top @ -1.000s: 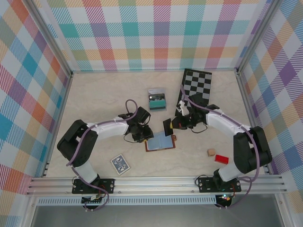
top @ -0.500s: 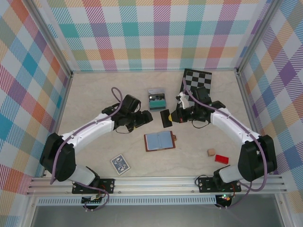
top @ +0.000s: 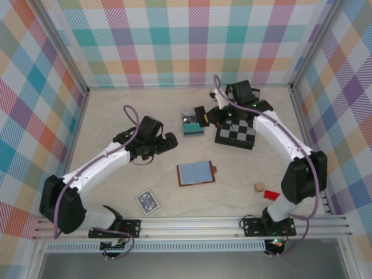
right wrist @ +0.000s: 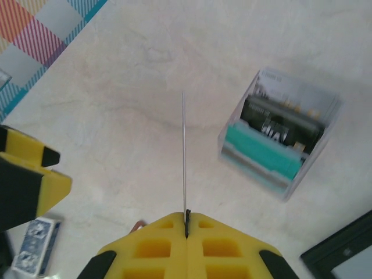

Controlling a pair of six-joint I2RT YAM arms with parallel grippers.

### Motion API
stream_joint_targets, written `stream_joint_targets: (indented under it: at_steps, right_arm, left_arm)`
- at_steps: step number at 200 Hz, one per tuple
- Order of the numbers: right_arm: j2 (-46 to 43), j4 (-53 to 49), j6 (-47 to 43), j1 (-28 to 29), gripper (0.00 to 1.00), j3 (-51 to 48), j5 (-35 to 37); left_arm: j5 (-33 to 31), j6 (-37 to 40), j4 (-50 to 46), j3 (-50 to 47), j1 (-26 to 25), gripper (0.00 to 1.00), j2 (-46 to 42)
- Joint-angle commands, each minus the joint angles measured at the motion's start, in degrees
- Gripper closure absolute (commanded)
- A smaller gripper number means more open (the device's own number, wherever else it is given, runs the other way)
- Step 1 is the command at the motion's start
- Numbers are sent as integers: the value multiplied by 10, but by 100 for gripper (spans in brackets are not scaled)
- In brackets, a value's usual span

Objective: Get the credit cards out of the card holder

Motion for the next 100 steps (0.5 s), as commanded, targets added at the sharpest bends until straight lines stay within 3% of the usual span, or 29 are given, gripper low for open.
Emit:
stream_joint_targets:
  at_steps: [1, 35, 59, 100]
  right_arm:
    - [47, -39, -122, -3, 100, 62, -15]
    - [96, -36, -228, -4, 100, 105, -25]
    - [153, -88, -294, -3, 100, 159, -34]
    - [221, -79, -361, -1, 100, 173, 7]
  left_arm:
    - [-3, 18, -11, -18, 5, 0, -18]
    - [3, 19, -9, -29, 10, 0, -23]
    - [10, 20, -9, -32, 13, 0, -18]
    - [15, 19, -10, -37, 16, 0, -14]
